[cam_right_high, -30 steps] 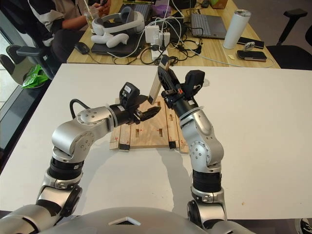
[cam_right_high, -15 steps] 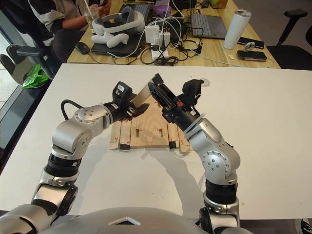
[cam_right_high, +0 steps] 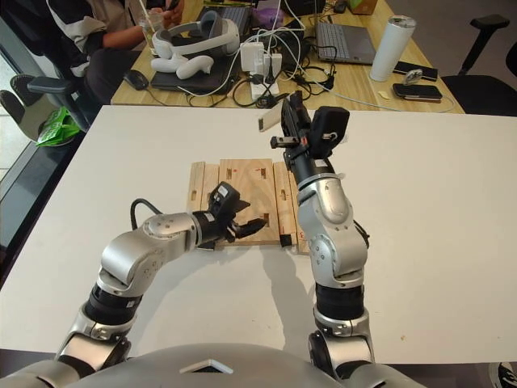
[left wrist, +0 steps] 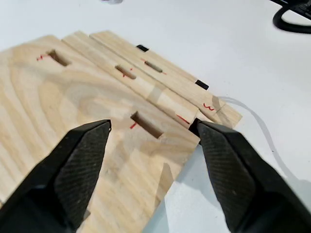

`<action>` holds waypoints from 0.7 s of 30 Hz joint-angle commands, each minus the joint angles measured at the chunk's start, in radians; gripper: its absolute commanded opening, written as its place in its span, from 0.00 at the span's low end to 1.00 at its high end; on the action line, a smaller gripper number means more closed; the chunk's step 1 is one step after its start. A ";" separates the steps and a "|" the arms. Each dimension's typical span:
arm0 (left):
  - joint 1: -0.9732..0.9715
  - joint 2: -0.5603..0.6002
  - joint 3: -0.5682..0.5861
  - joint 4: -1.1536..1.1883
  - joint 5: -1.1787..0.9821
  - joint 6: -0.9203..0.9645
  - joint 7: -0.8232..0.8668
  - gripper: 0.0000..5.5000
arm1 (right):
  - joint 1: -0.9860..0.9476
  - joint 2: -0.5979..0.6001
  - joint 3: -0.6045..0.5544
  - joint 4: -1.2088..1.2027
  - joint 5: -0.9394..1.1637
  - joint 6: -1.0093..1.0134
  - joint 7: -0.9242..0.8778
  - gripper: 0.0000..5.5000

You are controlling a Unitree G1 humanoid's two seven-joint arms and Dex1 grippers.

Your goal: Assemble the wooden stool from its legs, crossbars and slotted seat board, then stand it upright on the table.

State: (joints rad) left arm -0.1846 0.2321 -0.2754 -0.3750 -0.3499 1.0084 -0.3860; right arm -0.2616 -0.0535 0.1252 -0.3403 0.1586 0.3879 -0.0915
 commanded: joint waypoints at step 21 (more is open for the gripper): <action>0.108 -0.096 0.260 0.185 -0.063 -0.083 0.112 0.60 | 0.277 0.049 0.060 -0.205 -0.181 0.296 0.001 0.07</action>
State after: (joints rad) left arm -0.0951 0.1417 -0.0014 -0.2064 -0.4216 0.9086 -0.2814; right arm 0.0240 -0.0006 0.2107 -0.5694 -0.0225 0.6839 -0.0981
